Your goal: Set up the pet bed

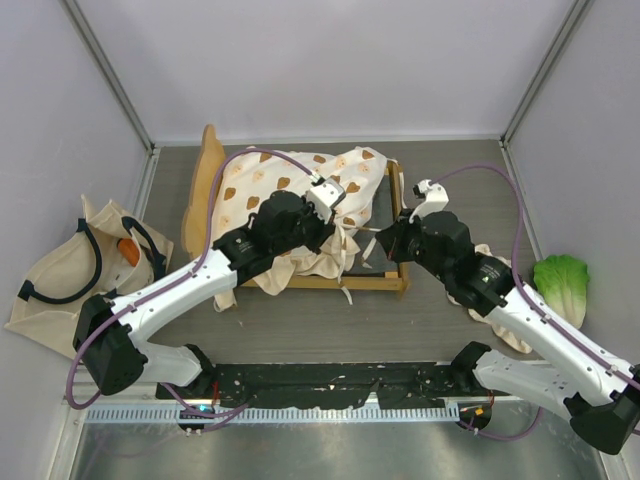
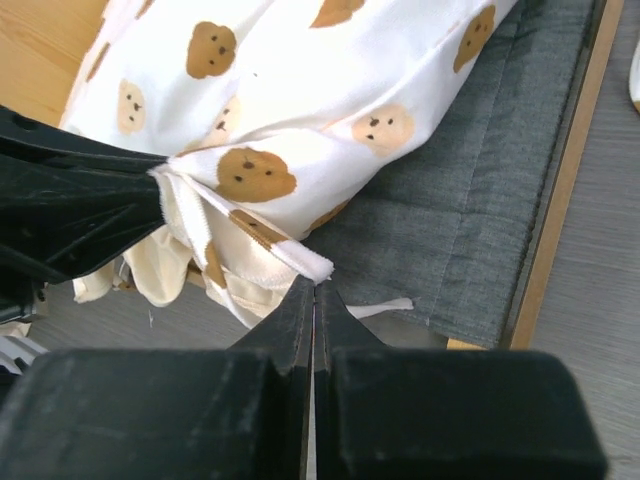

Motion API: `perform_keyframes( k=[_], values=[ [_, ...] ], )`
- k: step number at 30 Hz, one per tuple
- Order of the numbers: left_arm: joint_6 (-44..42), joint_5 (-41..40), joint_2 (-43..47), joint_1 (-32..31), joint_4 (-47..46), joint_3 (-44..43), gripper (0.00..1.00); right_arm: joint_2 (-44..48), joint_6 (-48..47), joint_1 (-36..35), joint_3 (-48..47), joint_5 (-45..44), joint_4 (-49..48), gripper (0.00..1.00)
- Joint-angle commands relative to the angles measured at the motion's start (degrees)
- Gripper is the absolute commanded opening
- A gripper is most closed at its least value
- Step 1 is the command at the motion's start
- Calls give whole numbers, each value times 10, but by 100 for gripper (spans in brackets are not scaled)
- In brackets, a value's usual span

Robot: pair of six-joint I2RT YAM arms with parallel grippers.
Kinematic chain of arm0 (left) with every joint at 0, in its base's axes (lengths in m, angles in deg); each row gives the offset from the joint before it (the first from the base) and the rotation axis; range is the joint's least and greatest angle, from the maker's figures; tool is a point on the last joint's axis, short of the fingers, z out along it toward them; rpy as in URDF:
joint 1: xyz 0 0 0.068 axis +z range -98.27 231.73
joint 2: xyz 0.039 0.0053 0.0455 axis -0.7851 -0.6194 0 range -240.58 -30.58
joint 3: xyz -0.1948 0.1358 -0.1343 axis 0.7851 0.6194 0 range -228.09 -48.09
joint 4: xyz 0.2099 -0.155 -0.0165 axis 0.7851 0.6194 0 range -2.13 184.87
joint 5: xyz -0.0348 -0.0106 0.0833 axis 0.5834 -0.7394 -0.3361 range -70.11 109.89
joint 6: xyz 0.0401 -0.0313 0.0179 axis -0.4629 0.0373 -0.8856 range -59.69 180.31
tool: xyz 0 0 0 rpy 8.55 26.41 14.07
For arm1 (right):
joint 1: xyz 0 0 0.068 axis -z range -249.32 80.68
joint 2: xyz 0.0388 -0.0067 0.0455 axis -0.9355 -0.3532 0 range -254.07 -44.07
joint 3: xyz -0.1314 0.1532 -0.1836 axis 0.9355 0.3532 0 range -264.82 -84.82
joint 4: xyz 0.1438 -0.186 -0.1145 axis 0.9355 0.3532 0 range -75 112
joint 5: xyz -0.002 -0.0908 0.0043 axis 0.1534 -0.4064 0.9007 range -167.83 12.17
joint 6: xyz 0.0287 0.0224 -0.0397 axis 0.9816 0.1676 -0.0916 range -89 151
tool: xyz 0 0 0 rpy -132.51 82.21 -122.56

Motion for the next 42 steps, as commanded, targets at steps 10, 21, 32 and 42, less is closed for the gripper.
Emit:
perform_keyframes(
  k=[10,21,32,42],
  values=[
    [-2,-20,16,10,-18,2,0,22,-4,3,-44,20,68,1],
    [4,-20,12,10,-19,2,0,-19,19,3,22,-74,0,1],
    [12,23,-2,10,-14,-2,0,-71,-18,3,32,-94,-29,1],
    [36,77,-54,10,-4,-20,0,-37,11,3,129,-28,-33,1]
  ],
)
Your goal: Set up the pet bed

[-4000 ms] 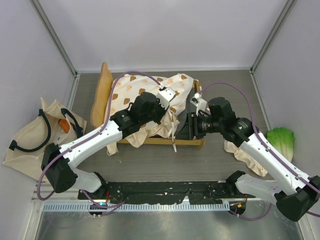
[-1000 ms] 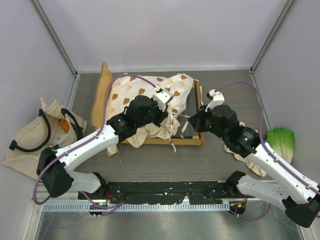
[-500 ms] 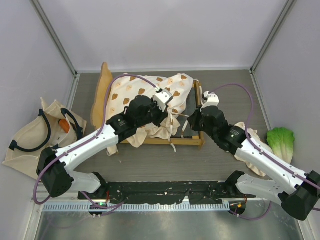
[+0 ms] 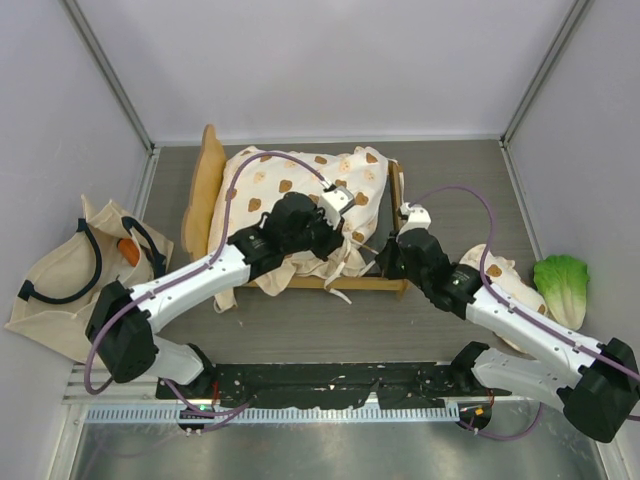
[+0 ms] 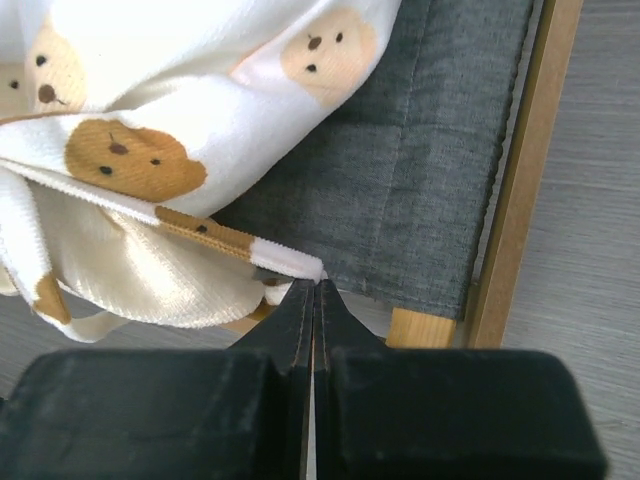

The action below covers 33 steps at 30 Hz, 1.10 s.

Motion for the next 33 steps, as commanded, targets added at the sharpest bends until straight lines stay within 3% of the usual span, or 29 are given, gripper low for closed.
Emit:
perform_keyframes(
  k=[1,6,14,17,19,20,21,23,29,33],
  values=[
    [17,13,-14,10,-2,-23,0,11,5,3,21,1,19,3],
    [40,33,-39,6,-3,-42,0,-3,6,2,27,57,8,11],
    [45,33,-75,-14,31,-39,0,13,-3,-3,34,28,72,17],
    [56,43,-85,-21,47,-47,1,22,-10,-3,20,36,95,27],
    [63,56,-89,-22,47,-50,7,42,-11,-3,10,31,106,36],
    [69,64,-90,-24,48,-55,17,66,-8,-3,6,29,109,40],
    [71,71,-93,-25,55,-59,23,80,-6,-3,0,26,111,49],
    [80,84,-95,-26,59,-68,33,118,1,-3,-8,3,120,54],
    [90,96,-73,-27,70,-82,58,159,47,-2,-21,-94,182,59],
    [84,81,-61,-26,113,-99,69,136,81,-1,-16,-123,199,61]
  ],
)
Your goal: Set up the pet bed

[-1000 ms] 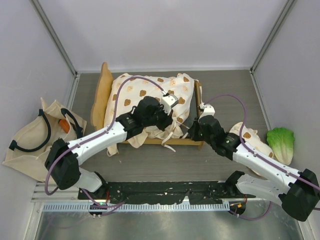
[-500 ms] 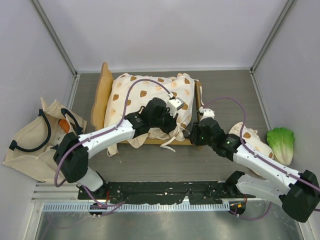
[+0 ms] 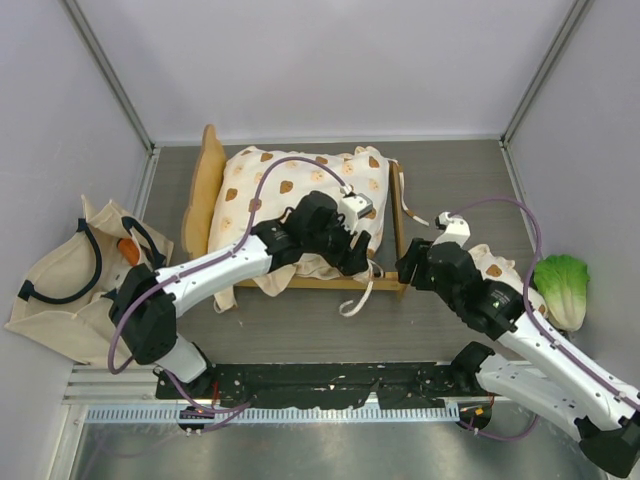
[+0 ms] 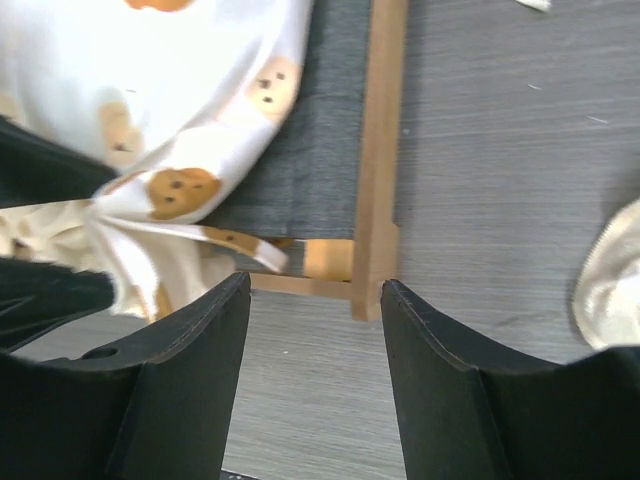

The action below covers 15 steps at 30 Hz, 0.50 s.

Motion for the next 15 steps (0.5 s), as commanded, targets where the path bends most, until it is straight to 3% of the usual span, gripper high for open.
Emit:
perform_keyframes(
  k=[1,4,5,10,13,15],
  values=[
    [-4,-5,36,0,50,-33,70,-38,51,0,-10,-57,33,61],
    [-10,-16,54,-1,69,-31,85,-74,54,1,-7,-41,15,61],
    [-10,-17,58,-1,72,-29,96,-82,55,2,-6,-39,3,60],
    [-14,-23,74,-1,98,-24,100,-136,59,6,-7,-68,-5,50],
    [-14,-32,91,-1,100,-11,100,-156,54,9,-7,-78,-7,34],
    [-8,-31,97,0,100,0,100,-163,43,13,-5,-82,-20,17]
  ],
)
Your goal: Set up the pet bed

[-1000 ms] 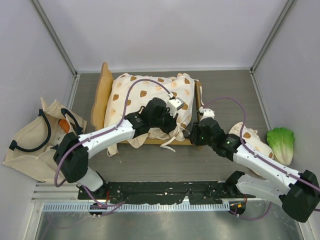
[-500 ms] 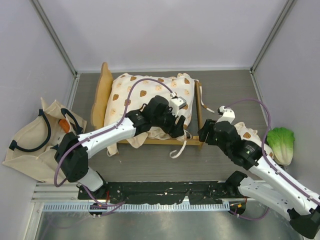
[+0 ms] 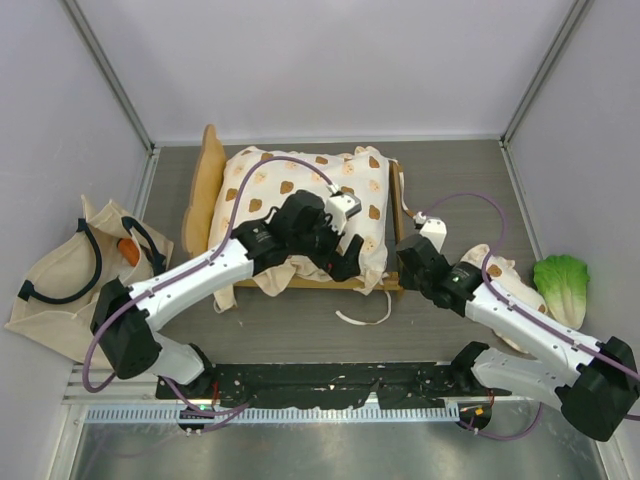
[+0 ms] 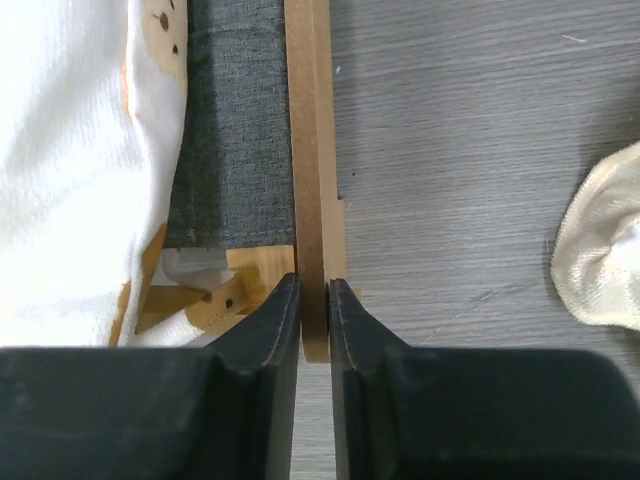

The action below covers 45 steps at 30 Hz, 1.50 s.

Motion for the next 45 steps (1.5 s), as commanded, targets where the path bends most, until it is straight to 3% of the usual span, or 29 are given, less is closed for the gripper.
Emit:
perform_keyframes(
  k=[1,4,10,15,16,20,22,25,28,31,36,45],
  values=[
    [-1,-8,37,0,10,15,100,-9,-5,10,-7,-41,-38,12],
    [9,-6,48,-1,-4,38,100,-25,-37,37,-13,-44,-64,1],
    [31,6,58,-1,-34,75,100,-101,-115,159,-49,53,-138,1],
    [36,-2,49,-2,-36,84,100,-174,-174,176,-103,90,-163,1],
    [37,-6,48,-2,-38,86,100,-182,-179,176,-109,111,-162,3],
    [55,-41,57,-3,-46,102,100,-146,-166,176,-94,99,-146,38],
    [84,-140,96,-21,-82,126,100,-104,-163,176,-58,68,-156,48],
    [109,-209,158,-48,-151,195,100,-17,-158,176,-22,63,-141,52],
    [125,-219,175,-50,-178,217,100,84,-145,176,30,115,-146,52],
    [126,-223,172,-53,-184,218,100,114,-101,176,73,200,-149,49],
    [142,-200,167,-57,-218,222,100,66,-56,174,128,239,-164,43],
    [154,-203,167,-57,-223,231,100,-68,-119,133,144,205,-261,38]
  ],
)
